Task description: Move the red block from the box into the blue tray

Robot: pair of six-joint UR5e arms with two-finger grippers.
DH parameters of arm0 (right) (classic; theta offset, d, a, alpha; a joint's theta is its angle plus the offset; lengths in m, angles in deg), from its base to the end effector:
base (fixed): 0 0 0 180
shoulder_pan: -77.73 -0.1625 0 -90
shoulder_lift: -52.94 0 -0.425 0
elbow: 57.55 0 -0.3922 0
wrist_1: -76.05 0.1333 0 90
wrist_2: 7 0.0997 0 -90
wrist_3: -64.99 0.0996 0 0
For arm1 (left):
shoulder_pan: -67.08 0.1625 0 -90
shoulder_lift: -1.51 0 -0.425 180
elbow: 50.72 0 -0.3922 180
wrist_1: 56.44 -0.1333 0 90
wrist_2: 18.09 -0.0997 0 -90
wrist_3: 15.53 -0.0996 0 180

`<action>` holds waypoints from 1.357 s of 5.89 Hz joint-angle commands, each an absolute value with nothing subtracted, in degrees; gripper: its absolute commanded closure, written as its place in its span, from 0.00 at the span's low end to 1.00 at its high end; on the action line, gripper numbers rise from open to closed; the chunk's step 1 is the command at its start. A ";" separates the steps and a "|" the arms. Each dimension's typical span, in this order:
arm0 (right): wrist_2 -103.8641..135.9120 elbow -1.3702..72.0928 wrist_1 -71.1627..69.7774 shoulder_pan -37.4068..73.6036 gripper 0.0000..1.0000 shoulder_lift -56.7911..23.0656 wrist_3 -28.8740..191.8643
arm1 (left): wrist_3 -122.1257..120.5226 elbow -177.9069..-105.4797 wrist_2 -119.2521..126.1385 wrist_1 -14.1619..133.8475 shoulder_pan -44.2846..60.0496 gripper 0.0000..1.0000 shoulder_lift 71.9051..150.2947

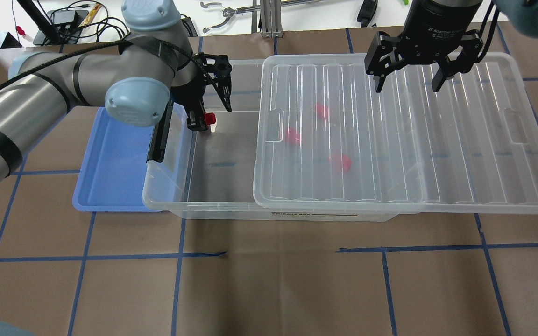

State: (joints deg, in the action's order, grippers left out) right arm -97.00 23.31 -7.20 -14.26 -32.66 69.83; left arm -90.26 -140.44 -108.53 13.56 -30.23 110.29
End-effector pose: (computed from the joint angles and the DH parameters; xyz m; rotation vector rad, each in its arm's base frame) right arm 0.1513 -0.5147 0.5156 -0.0781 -3.1381 -0.0550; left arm -0.2092 -0.5892 0.3435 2.0480 2.3545 -0.0273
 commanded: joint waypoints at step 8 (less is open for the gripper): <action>-101.55 23.49 -8.41 11.32 0.00 -30.92 47.46 | -114.21 -152.83 -108.00 15.16 -9.13 0.85 97.73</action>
State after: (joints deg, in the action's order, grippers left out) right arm -99.66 23.39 -8.41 6.10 -31.93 51.89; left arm -111.75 -149.91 -107.98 18.57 -10.84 97.42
